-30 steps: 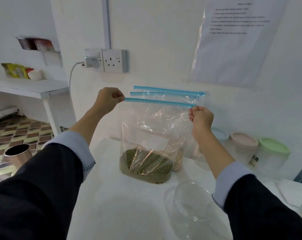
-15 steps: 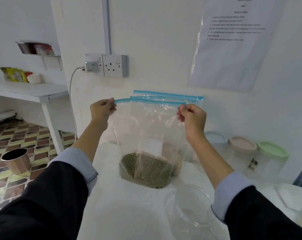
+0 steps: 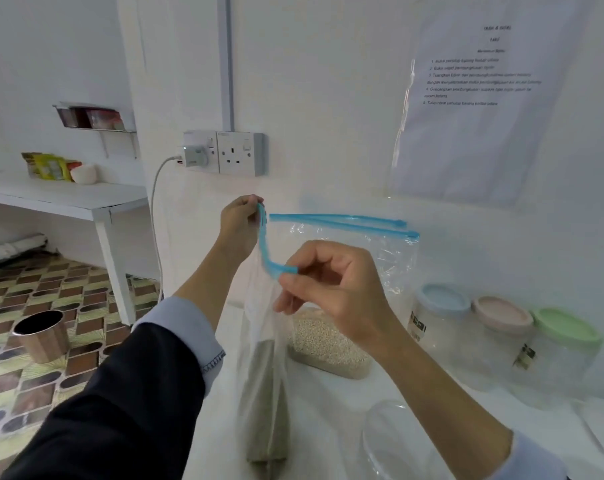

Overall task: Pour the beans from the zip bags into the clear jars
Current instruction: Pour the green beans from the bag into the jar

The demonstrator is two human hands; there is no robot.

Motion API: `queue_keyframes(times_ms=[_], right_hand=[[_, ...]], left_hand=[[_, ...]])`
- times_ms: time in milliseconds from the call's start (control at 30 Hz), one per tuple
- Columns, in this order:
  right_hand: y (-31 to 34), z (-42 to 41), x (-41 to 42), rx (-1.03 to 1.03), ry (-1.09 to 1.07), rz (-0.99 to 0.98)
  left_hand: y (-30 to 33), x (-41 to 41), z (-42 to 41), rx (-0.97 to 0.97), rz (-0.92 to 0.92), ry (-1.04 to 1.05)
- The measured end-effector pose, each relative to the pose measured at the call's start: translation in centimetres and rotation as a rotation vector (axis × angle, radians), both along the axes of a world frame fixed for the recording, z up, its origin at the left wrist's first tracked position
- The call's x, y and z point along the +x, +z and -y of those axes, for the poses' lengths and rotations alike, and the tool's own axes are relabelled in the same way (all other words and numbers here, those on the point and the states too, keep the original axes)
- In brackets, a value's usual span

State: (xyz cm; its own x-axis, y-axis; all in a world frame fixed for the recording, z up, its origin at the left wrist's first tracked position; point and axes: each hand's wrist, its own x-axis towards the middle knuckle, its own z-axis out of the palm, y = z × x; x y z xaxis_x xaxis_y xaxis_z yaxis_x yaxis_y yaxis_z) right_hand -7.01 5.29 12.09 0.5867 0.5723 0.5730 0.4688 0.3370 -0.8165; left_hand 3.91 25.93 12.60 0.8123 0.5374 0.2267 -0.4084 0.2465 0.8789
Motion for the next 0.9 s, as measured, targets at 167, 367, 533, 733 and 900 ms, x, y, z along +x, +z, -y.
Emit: queue_keyframes(times_ms=[167, 367, 533, 733, 900], right_hand=[[0.6, 0.1, 1.6, -0.220, 0.188, -0.074], [1.6, -4.3, 5.7, -0.455, -0.318, -0.286], [1.2, -5.7, 5.8, -0.572, -0.331, -0.273], [0.8, -4.9, 6.2, -0.478, -0.216, -0.369], [0.8, -4.8, 6.3, -0.407, -0.084, -0.509]], left_hand=[[-0.6, -0.8, 0.2, 0.022, -0.002, -0.123], [0.2, -2.1, 1.2, 0.132, 0.000, -0.139], [-0.7, -3.3, 1.8, 0.481, -0.208, 0.117], [0.1, -8.7, 2.4, 0.537, -0.416, 0.035], [0.0, -10.6, 3.4, 0.437, -0.390, -0.134]])
